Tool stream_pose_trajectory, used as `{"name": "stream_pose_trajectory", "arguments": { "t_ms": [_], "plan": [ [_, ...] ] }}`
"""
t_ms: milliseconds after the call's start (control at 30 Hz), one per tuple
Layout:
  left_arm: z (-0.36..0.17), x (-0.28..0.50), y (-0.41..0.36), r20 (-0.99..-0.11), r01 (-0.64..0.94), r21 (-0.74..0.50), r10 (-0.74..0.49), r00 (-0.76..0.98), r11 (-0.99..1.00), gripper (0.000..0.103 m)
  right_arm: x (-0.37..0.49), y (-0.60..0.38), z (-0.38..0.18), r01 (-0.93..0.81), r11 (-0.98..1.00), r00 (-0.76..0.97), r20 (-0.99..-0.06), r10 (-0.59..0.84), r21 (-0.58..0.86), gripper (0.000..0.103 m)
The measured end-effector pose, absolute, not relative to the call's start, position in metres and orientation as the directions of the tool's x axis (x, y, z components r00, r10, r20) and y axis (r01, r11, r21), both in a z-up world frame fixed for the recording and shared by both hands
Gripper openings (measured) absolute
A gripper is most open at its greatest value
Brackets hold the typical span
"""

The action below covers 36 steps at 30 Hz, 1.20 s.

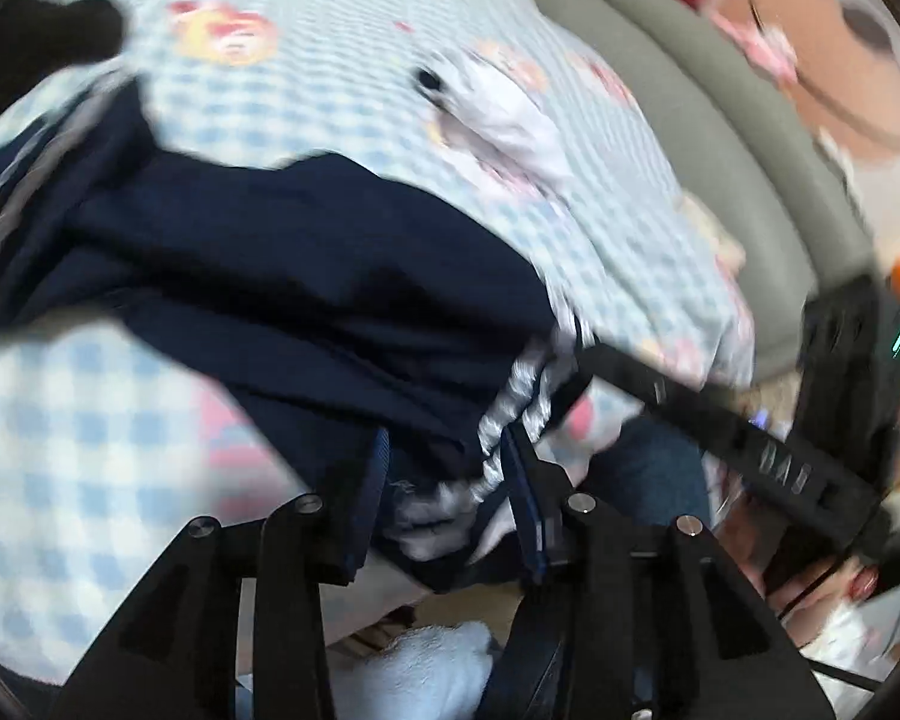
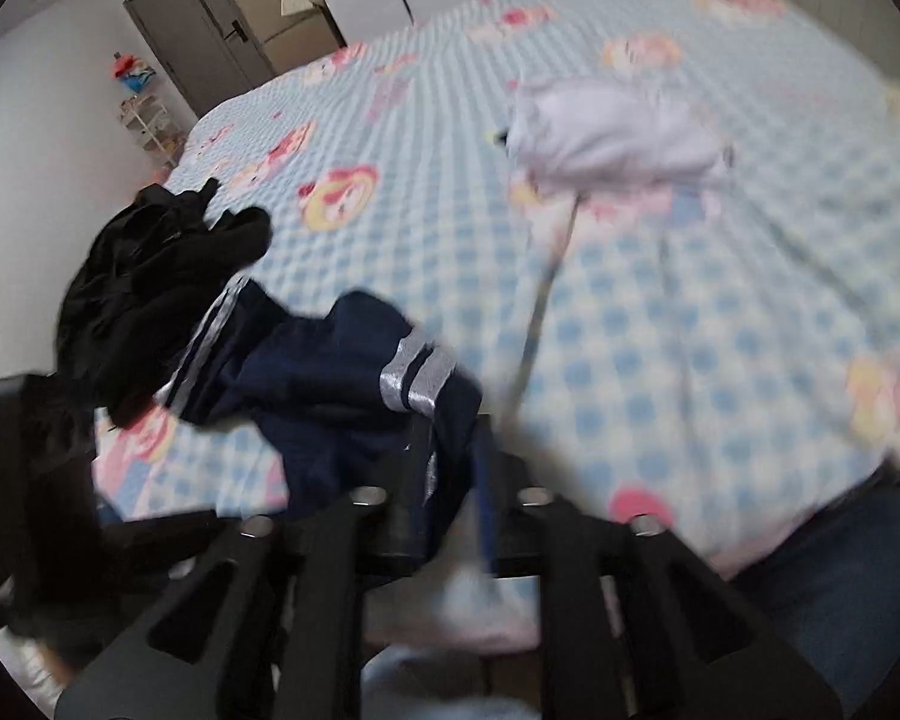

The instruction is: Fold clothes

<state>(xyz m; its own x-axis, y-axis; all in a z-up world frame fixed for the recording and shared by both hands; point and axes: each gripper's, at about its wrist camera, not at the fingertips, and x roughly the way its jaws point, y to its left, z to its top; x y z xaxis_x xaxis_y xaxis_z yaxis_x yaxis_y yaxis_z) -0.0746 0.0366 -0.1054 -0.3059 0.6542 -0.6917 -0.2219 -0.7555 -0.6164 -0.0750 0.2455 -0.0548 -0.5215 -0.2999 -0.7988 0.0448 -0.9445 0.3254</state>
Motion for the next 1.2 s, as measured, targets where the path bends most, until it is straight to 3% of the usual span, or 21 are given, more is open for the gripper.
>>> {"name": "stream_pose_trajectory", "arguments": {
  "t_ms": [67, 167, 267, 333, 367, 400, 433, 467, 533, 600, 900, 1000, 1067, 1133, 1200],
  "plan": [
    [-0.104, -0.071, 0.017, -0.687, -0.187, -0.603, 0.624, -0.371, -0.775, 0.044, -0.073, 0.245, -0.063, 0.073, -0.933, -0.494, -0.799, -0.342, 0.353, 0.034],
    [-0.109, -0.075, -0.022, -0.704, -0.052, -0.581, 0.534, -0.468, -0.812, 0.051, -0.072, 0.235, -0.083, 0.084, -0.931, -0.448, -0.821, -0.354, 0.355, 0.052],
    [-0.113, -0.085, -0.049, -0.781, 0.001, -0.443, 0.385, -0.493, -0.897, 0.054, -0.076, 0.222, -0.112, 0.038, -0.926, -0.384, -0.85, -0.36, 0.375, 0.062],
    [-0.105, -0.098, -0.054, -0.819, -0.015, -0.29, 0.257, -0.514, -0.957, 0.055, -0.079, 0.213, -0.13, 0.01, -0.917, -0.331, -0.864, -0.379, 0.398, 0.052],
    [-0.101, -0.103, -0.059, -0.822, -0.02, -0.242, 0.216, -0.528, -0.97, 0.063, -0.078, 0.207, -0.133, 0.019, -0.916, -0.316, -0.867, -0.385, 0.4, 0.04],
    [-0.098, -0.108, -0.064, -0.817, -0.025, -0.238, 0.214, -0.536, -0.971, 0.073, -0.076, 0.202, -0.132, 0.04, -0.923, -0.322, -0.87, -0.374, 0.382, 0.036],
    [-0.098, -0.112, -0.066, -0.811, -0.038, -0.249, 0.23, -0.538, -0.968, 0.078, -0.074, 0.199, -0.129, 0.062, -0.928, -0.333, -0.869, -0.365, 0.367, 0.033],
    [-0.1, -0.117, -0.068, -0.808, -0.049, -0.255, 0.241, -0.537, -0.966, 0.08, -0.073, 0.199, -0.124, 0.074, -0.93, -0.347, -0.866, -0.361, 0.359, 0.023],
    [-0.111, -0.129, -0.072, -0.819, -0.07, -0.238, 0.239, -0.521, -0.969, 0.073, -0.076, 0.207, -0.116, 0.055, -0.942, -0.386, -0.863, -0.327, 0.332, 0.011],
    [-0.116, -0.14, -0.07, -0.829, -0.09, -0.256, 0.267, -0.491, -0.962, 0.008, -0.078, 0.216, -0.106, 0.037, -0.952, -0.429, -0.856, -0.289, 0.303, 0.008],
    [-0.06, -0.094, -0.058, -0.68, -0.18, -0.437, 0.455, -0.575, -0.881, 0.009, -0.087, 0.279, -0.036, -0.047, -0.98, -0.631, -0.766, -0.119, 0.191, 0.005],
    [-0.08, -0.079, -0.069, -0.746, -0.108, -0.43, 0.42, -0.517, -0.896, 0.009, -0.09, 0.296, -0.029, -0.055, -0.98, -0.606, -0.787, -0.118, 0.189, 0.006],
    [-0.102, -0.072, -0.078, -0.776, -0.086, -0.48, 0.469, -0.423, -0.873, 0.01, -0.085, 0.301, -0.042, -0.025, -0.972, -0.518, -0.835, -0.188, 0.234, 0.006],
    [-0.114, -0.069, -0.081, -0.799, -0.097, -0.502, 0.504, -0.328, -0.859, 0.015, -0.077, 0.301, -0.052, 0.019, -0.966, -0.453, -0.859, -0.238, 0.258, 0.009],
    [-0.11, -0.074, -0.085, -0.806, -0.085, -0.48, 0.477, -0.351, -0.873, 0.033, -0.073, 0.297, -0.049, 0.074, -0.962, -0.444, -0.855, -0.267, 0.262, 0.021]
  ]
}}
